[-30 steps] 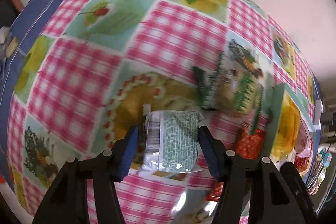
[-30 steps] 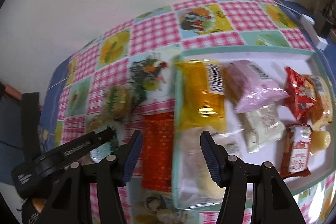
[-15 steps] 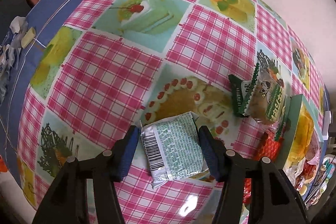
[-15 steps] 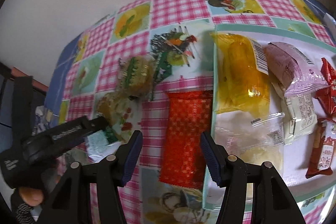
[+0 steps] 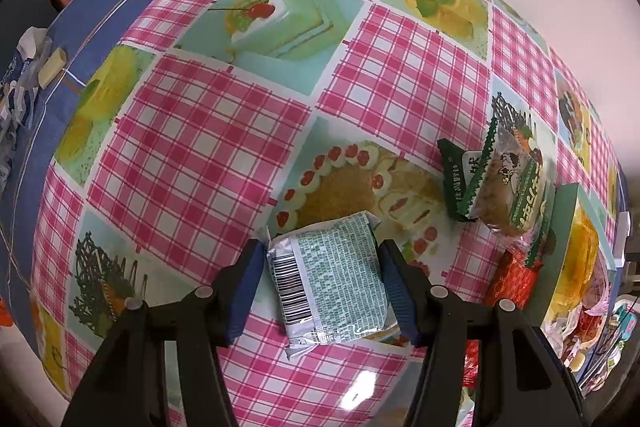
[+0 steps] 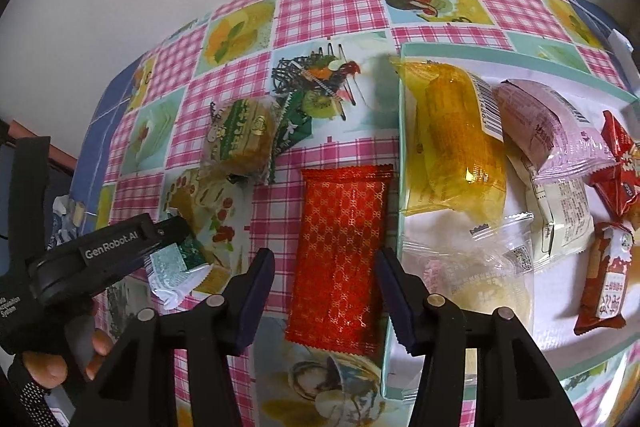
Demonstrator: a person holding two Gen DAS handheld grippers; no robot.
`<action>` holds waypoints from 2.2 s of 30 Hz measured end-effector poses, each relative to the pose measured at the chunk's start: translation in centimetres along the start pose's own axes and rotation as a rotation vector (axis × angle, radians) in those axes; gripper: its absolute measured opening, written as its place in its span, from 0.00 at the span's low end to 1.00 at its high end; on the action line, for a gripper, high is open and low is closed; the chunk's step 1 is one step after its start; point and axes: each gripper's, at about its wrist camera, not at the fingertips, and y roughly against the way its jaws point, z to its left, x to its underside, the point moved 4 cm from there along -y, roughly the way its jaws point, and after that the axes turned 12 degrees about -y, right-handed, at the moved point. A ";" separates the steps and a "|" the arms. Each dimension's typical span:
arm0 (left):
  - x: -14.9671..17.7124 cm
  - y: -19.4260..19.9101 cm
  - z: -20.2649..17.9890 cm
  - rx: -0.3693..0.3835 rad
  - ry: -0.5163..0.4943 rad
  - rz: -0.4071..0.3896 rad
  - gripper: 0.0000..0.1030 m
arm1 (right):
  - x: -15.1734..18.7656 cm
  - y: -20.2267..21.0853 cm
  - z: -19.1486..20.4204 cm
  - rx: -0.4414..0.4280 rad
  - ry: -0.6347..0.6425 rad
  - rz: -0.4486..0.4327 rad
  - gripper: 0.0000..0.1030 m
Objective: Organize snacks
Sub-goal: 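Close the left gripper on the green sachet while the right gripper closes on the red-gold packet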
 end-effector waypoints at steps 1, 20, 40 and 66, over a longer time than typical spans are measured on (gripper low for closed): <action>0.0 0.0 -0.1 0.000 0.002 0.001 0.59 | 0.0 0.0 0.0 0.005 0.002 0.000 0.54; 0.0 -0.1 1.1 -0.013 0.031 0.005 0.59 | -0.6 -2.8 2.6 0.218 0.093 -0.045 0.55; 0.2 -0.2 1.7 -0.007 0.045 0.006 0.59 | 0.4 -2.7 4.6 -0.006 0.047 0.023 0.58; 0.0 -1.3 -3.1 -0.098 -0.088 0.016 0.59 | 2.1 -3.7 4.5 0.136 0.181 0.016 0.58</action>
